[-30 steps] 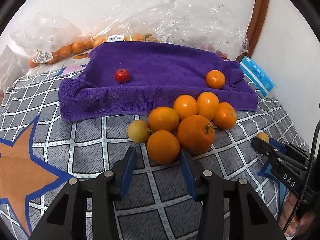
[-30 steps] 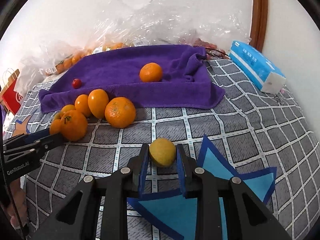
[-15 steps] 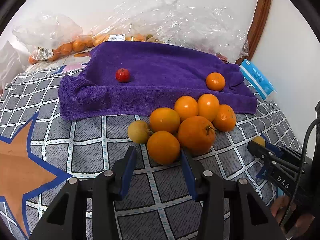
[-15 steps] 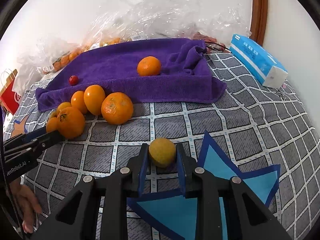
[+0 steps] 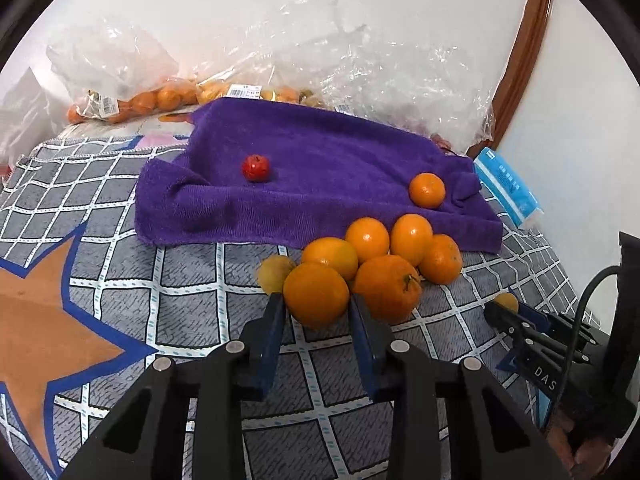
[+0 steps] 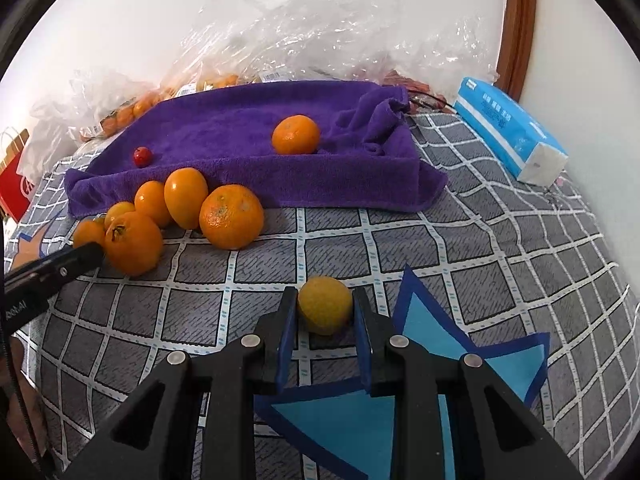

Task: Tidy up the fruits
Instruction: 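Grasp an orange with the left tool while the right tool lifts the yellow-green fruit, then carry the orange with the left tool while the right tool carries the yellow-green fruit over the towel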

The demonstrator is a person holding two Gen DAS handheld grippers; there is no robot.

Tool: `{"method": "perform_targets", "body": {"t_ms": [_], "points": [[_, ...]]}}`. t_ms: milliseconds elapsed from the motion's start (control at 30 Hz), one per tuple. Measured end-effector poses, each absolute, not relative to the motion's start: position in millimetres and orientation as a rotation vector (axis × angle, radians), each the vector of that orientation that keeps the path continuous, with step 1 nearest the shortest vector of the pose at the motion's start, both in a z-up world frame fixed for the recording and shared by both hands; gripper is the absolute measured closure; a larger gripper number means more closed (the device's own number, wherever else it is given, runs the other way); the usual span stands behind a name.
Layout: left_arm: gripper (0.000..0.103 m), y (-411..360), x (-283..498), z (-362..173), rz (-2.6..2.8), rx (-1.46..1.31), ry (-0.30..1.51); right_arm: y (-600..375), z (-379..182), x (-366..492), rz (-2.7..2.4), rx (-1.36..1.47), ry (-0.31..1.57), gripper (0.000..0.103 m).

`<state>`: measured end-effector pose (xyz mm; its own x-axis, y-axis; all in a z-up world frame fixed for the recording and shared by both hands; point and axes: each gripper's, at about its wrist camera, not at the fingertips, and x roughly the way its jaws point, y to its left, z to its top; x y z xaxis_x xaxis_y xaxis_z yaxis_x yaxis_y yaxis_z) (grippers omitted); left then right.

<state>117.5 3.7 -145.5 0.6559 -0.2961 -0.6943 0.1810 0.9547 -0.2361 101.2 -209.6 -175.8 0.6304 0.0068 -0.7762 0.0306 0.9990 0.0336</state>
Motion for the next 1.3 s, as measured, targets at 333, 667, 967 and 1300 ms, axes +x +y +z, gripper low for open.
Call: {"method": "perform_targets", "body": {"t_ms": [333, 667, 967, 1300], "points": [[0.072, 5, 108, -135, -0.239, -0.096, 0.804, -210, -168, 99, -0.026, 0.09, 0.881, 0.076], [0.072, 24, 107, -108, -0.185, -0.136, 0.83, -194, -135, 109, 0.042, 0.085, 0.831, 0.076], [0.072, 31, 133, -90, -0.139, -0.111, 0.794, -185, -117, 131, 0.063, 0.096, 0.789, 0.076], [0.072, 21, 178, -72, -0.187, -0.126, 0.709, -188, -105, 174, 0.057, 0.125, 0.76, 0.076]]}}
